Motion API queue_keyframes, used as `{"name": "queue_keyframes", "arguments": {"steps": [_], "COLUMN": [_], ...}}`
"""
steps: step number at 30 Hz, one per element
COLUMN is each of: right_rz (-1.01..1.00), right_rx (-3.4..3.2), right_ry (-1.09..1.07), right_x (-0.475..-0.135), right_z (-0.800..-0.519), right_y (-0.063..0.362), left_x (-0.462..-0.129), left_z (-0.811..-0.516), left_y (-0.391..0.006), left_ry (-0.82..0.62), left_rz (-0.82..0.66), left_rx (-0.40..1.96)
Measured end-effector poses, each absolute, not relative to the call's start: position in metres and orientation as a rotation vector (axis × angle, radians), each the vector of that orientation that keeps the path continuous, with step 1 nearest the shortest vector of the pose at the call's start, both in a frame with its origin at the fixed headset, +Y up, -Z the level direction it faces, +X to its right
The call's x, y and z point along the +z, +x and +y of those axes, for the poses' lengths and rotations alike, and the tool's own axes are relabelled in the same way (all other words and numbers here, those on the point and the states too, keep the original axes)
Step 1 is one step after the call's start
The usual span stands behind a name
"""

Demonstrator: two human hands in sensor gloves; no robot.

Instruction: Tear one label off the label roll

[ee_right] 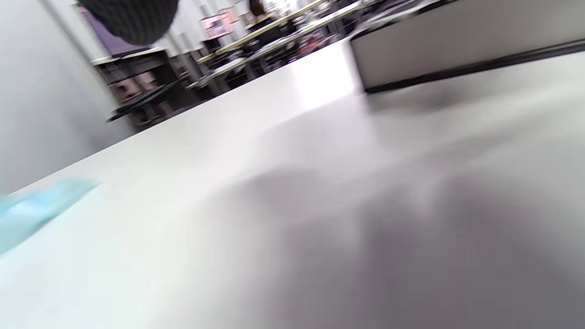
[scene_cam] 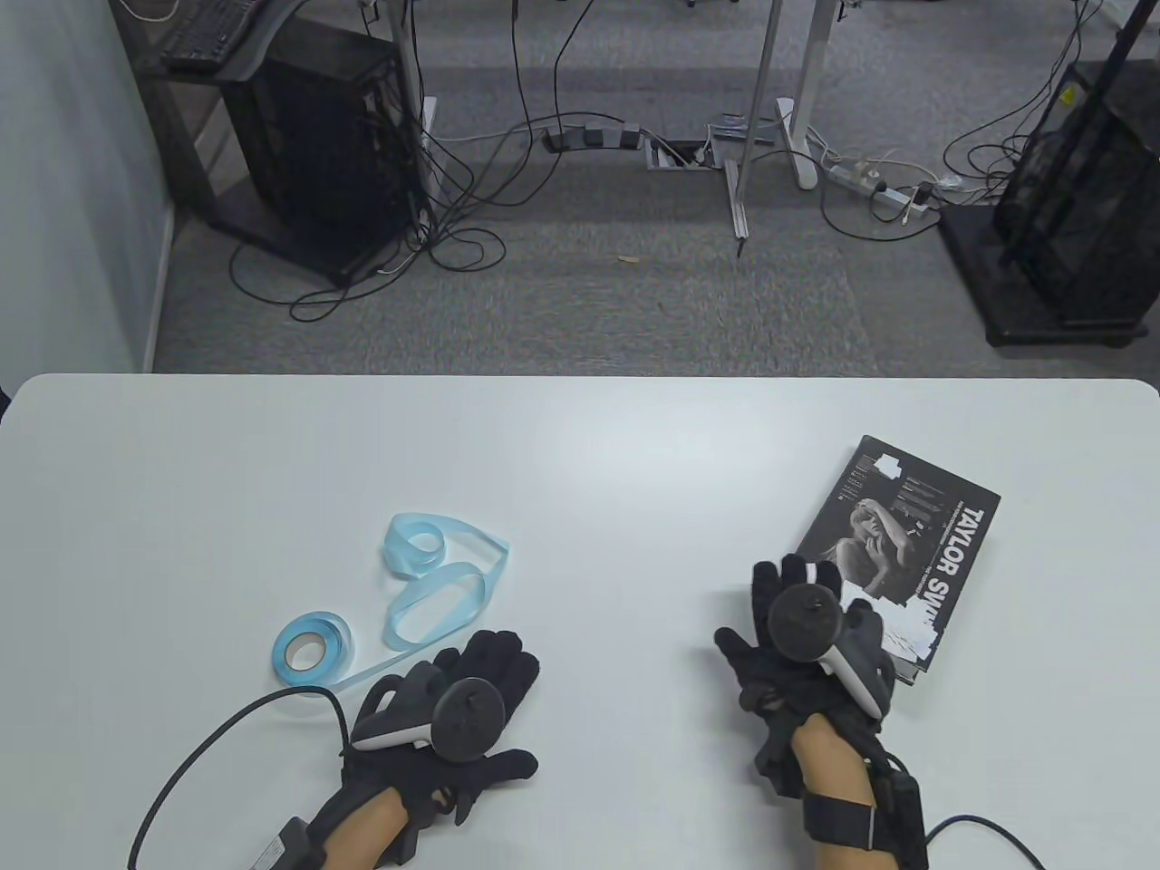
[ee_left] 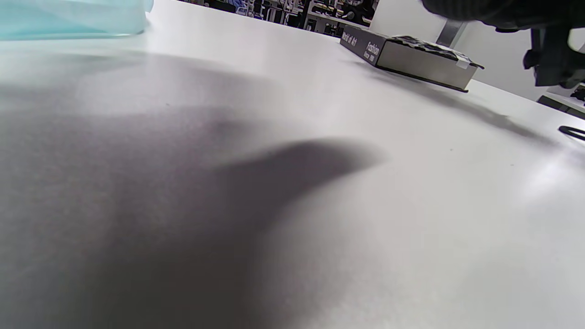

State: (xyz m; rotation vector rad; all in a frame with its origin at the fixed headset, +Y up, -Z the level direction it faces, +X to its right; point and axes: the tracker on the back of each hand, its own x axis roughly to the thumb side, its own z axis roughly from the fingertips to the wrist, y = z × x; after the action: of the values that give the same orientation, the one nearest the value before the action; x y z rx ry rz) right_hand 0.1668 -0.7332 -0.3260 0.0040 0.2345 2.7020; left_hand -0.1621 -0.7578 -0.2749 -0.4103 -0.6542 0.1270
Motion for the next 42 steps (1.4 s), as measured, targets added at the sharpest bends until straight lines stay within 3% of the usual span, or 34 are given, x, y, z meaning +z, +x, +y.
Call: {"name": "queue_keyframes", "arguments": {"steps": [12,42], "right_rz": [0.474,0.547], "right_rx": [2.711,2.858], "right_ry": [0.431,0.485], "right_x": [-0.312,-0.324], "right_z": [-0.755,-0.771], "right_y": [0.069,0.054], "left_x": [-0.286,-0.308], "left_z": [-0.761,-0.779], "left_y": [-0.168,-0.167], "left_ry": [-0.422,-0.418], "left_rz": [-0.613,-0.557], "left_rx": [0.148,0.133]}}
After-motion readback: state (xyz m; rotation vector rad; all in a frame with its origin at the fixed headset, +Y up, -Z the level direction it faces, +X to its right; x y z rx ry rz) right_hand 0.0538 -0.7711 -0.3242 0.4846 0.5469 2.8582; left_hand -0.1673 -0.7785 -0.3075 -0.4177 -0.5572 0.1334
